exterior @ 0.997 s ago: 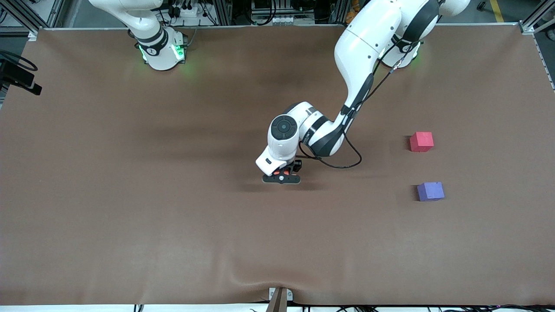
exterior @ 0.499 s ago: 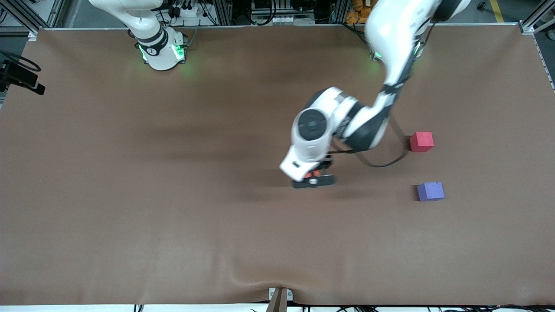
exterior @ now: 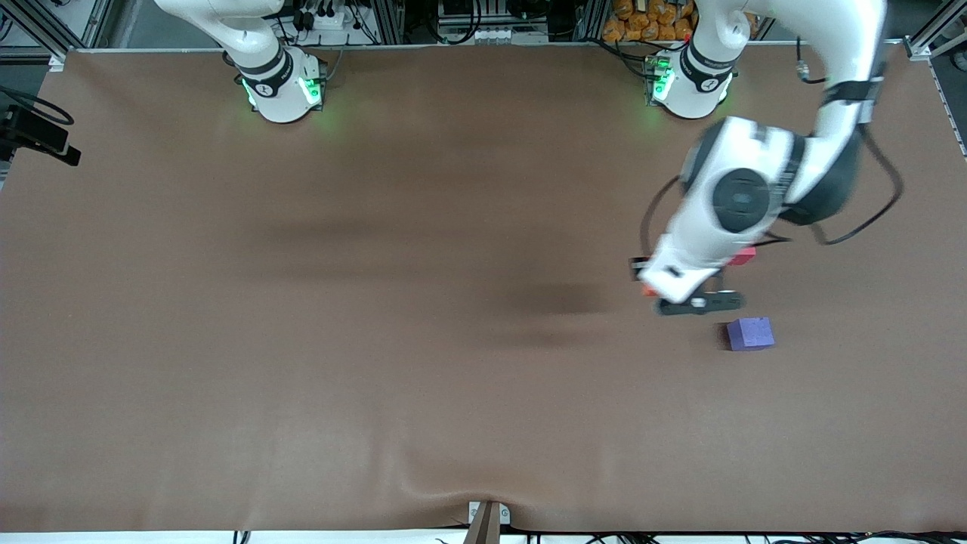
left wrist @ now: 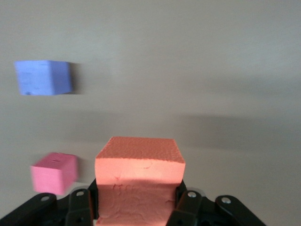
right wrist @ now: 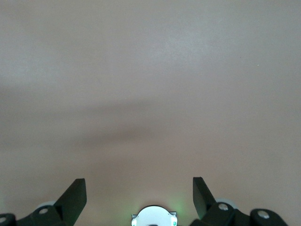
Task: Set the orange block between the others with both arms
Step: 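Carry the orange cube between the pink and purple cubes, then lower the orange cube and open the left gripper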
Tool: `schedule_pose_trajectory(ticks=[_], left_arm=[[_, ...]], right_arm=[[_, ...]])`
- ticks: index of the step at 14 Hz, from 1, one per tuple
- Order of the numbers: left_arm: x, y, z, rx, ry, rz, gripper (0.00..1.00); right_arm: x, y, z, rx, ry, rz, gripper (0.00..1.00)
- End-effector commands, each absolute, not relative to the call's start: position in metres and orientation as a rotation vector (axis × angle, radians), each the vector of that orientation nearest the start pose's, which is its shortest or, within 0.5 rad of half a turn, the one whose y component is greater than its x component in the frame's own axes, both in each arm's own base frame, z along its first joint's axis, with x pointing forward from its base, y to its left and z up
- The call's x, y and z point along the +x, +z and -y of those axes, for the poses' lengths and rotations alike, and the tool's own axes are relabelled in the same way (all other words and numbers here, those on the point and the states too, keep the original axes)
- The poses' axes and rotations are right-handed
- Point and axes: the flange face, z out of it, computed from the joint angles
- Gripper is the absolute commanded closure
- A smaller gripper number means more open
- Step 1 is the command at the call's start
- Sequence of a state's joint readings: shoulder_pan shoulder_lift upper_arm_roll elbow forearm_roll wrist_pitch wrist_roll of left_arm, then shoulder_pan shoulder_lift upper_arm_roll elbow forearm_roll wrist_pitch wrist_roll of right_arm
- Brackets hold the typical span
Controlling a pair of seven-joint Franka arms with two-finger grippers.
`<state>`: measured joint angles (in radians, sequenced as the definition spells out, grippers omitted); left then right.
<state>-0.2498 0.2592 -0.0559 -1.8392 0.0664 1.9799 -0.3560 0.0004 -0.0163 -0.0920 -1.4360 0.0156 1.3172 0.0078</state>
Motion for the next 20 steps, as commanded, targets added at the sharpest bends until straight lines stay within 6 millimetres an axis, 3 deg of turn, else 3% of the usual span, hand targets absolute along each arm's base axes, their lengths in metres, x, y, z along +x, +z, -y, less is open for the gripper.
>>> schedule_pose_trajectory(ticks=[1, 5, 8, 11, 20], left_arm=[[0.558, 0.345, 0.122, -3.070, 0.127, -0.040, 0.83], [0.563, 0.292, 0.021, -3.091, 0.009, -0.132, 0.83], [0.550, 0.268, 0.007, -3.096, 0.024, -0.133, 0.82], [0.542, 0.243, -0.023, -3.102, -0.012, -0.091, 0.81], [0.532, 0.210, -0.024, -3.113, -0.046, -0.085, 0.77]], right_arm=[[0.520, 0.672, 0.047, -3.123, 0.160, -0.154, 0.00], [0.522, 0.672, 0.048, -3.126, 0.139, -0.155, 0.00], [0.525, 0.669, 0.047, -3.128, 0.118, -0.150, 0.00], [0.527, 0.669, 0.047, -3.131, 0.103, -0.151, 0.00], [0.530, 0.665, 0.048, -3.132, 0.074, -0.156, 0.00]])
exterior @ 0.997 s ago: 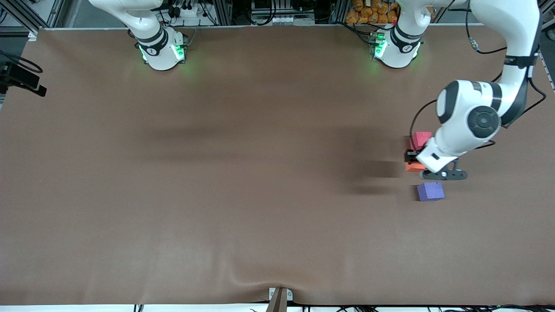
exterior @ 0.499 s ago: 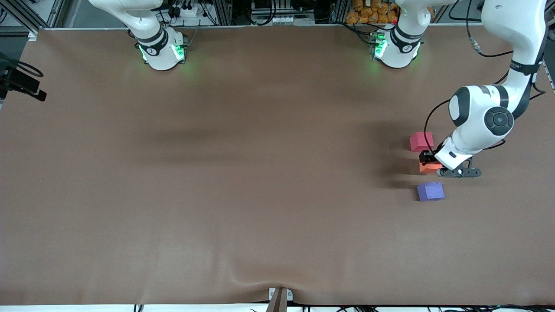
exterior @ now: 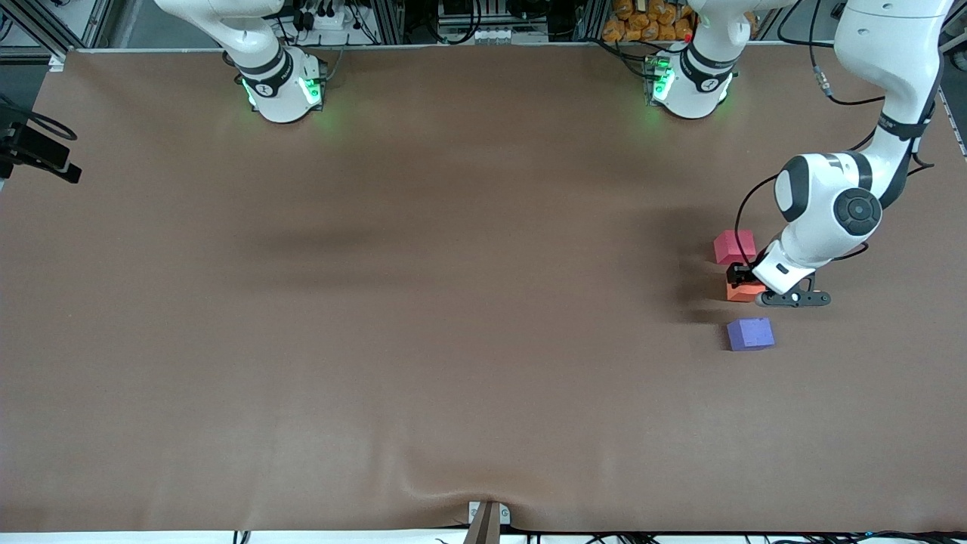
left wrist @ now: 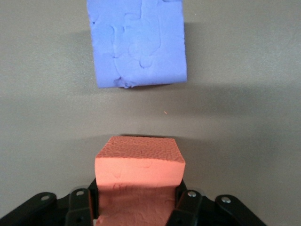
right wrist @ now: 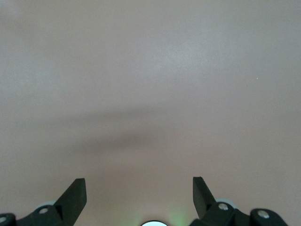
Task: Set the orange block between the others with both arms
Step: 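Lower the orange cube and open the left gripper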
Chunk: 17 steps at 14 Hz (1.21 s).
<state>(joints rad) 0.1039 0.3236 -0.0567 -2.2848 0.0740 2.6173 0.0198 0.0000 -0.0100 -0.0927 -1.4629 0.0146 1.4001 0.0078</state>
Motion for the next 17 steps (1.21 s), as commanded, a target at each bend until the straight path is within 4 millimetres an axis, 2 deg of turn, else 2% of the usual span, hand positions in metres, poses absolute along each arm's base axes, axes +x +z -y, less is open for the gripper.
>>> schedule_pose_trajectory(ticks=[1, 8, 9, 10, 11, 12, 14, 16, 17], left_arm=[[0.532, 0.209, -0.024, -3.113, -0.046, -0.085, 0.77], [0.533, 0.202, -0.024, -3.117, -0.044, -0.060, 0.77], [0.533, 0.200, -0.024, -3.118, -0.040, -0.057, 0.74], [0.533, 0.200, -0.026, -3.118, -0.047, -0.053, 0.67], [0.534, 0.199, -0.026, -3.118, -0.047, -0.052, 0.46], [0.535, 0.199, -0.026, -3.119, -0.047, -0.048, 0.00], [0.542, 0.217, -0.026, -3.113, -0.099, -0.046, 0.00], [0.551, 0.244, -0.027, -3.107, -0.087, -0.026, 0.00], [0.557, 0.266, -0.028, -3.107, -0.082, -0.013, 0.00]], right_arm=[[0.530, 0.665, 0.048, -3.132, 0.074, -0.153, 0.00], [0.531, 0.665, 0.048, -3.132, 0.072, -0.153, 0.00], [0.531, 0.665, 0.048, -3.132, 0.072, -0.151, 0.00], [0.530, 0.665, 0.048, -3.132, 0.074, -0.153, 0.00], [0.530, 0.665, 0.048, -3.132, 0.074, -0.153, 0.00], [0.530, 0.665, 0.048, -3.132, 0.074, -0.153, 0.00], [0.530, 0.665, 0.047, -3.131, 0.074, -0.153, 0.00], [0.530, 0.665, 0.048, -3.132, 0.074, -0.153, 0.00], [0.530, 0.667, 0.048, -3.132, 0.072, -0.156, 0.00]])
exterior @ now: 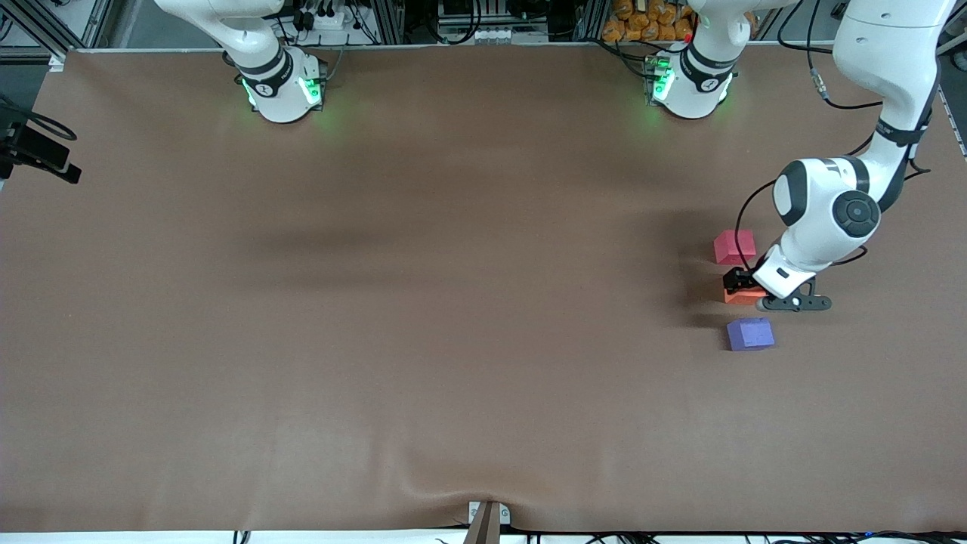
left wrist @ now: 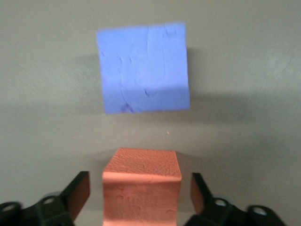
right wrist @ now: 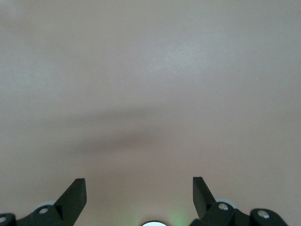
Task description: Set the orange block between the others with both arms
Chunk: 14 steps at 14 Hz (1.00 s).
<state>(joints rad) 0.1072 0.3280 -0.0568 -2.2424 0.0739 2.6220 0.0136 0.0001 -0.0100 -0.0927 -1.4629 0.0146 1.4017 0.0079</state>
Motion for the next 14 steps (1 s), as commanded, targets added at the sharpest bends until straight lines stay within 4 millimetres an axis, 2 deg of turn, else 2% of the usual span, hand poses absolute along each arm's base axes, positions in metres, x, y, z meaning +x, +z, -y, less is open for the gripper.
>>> schedule_pose_trajectory(ticks=[1, 3, 5, 8, 10, 14], left_arm=[[0.558, 0.286, -0.028, -3.103, -0.058, -0.007, 0.00], [0.563, 0.331, -0.025, -3.093, -0.022, 0.026, 0.00], [0.568, 0.377, -0.012, -3.092, 0.029, 0.113, 0.00], [0.581, 0.452, -0.001, -3.114, 0.092, 0.146, 0.00], [0.588, 0.495, 0.000, -3.117, 0.095, 0.149, 0.00], [0.590, 0.564, -0.005, -3.122, 0.041, 0.164, 0.00]], right_arm=[[0.529, 0.667, 0.049, -3.132, 0.072, -0.158, 0.00], [0.530, 0.667, 0.049, -3.132, 0.070, -0.158, 0.00], [0.530, 0.667, 0.048, -3.132, 0.072, -0.156, 0.00], [0.530, 0.666, 0.047, -3.131, 0.074, -0.153, 0.00], [0.530, 0.666, 0.047, -3.130, 0.077, -0.153, 0.00], [0.529, 0.666, 0.047, -3.130, 0.079, -0.153, 0.00]])
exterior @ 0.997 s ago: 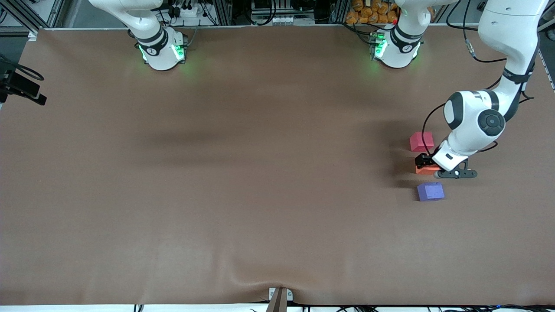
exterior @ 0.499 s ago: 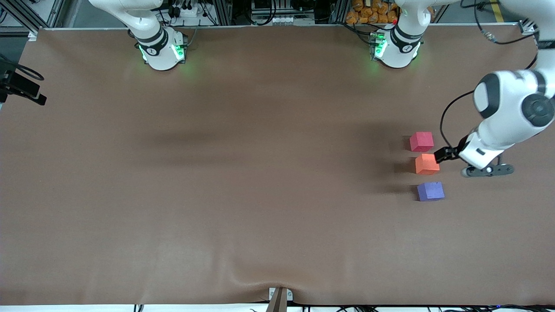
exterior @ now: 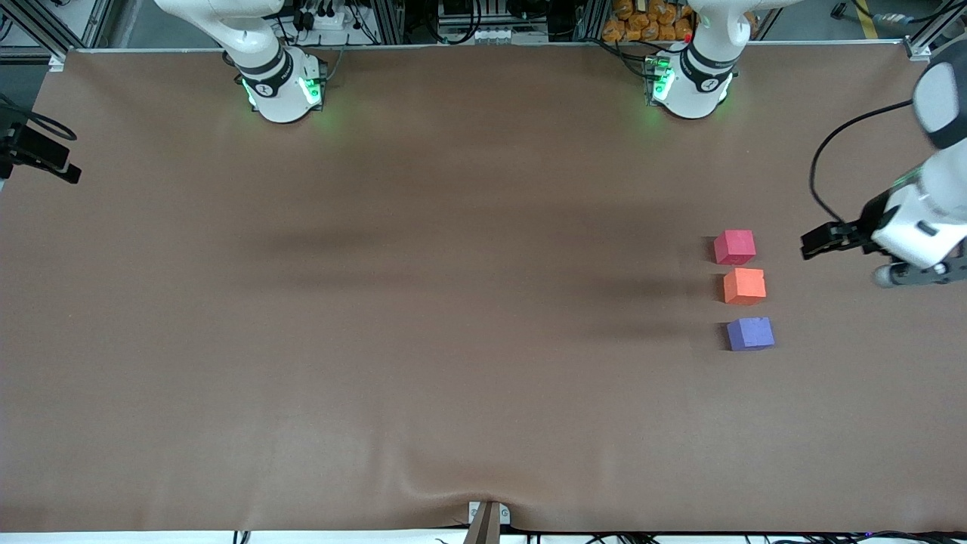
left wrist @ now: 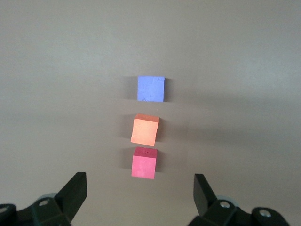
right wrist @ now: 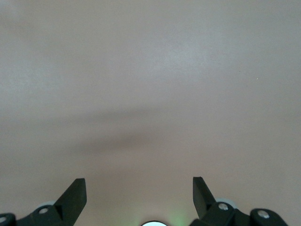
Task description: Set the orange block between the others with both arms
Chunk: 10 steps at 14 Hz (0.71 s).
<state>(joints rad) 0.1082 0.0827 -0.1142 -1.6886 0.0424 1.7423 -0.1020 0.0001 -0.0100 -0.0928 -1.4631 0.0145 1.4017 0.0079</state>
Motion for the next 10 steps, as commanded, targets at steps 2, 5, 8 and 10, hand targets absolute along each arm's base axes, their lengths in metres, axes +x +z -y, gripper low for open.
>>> schedule_pose_trajectory(ticks=[2, 5, 8, 10], left_arm=[[0.591, 0.581, -0.004, -3.124, 0.012, 0.154, 0.00], [0.591, 0.589, -0.004, -3.123, -0.014, 0.149, 0.00], [0.590, 0.592, -0.003, -3.122, -0.024, 0.173, 0.00], [0.585, 0.602, -0.001, -3.121, -0.038, 0.168, 0.00]], right_arm=[[0.529, 0.666, 0.046, -3.131, 0.079, -0.148, 0.00], [0.529, 0.668, 0.046, -3.131, 0.077, -0.148, 0.00], [0.529, 0.666, 0.047, -3.130, 0.077, -0.153, 0.00], [0.530, 0.666, 0.047, -3.131, 0.074, -0.151, 0.00]])
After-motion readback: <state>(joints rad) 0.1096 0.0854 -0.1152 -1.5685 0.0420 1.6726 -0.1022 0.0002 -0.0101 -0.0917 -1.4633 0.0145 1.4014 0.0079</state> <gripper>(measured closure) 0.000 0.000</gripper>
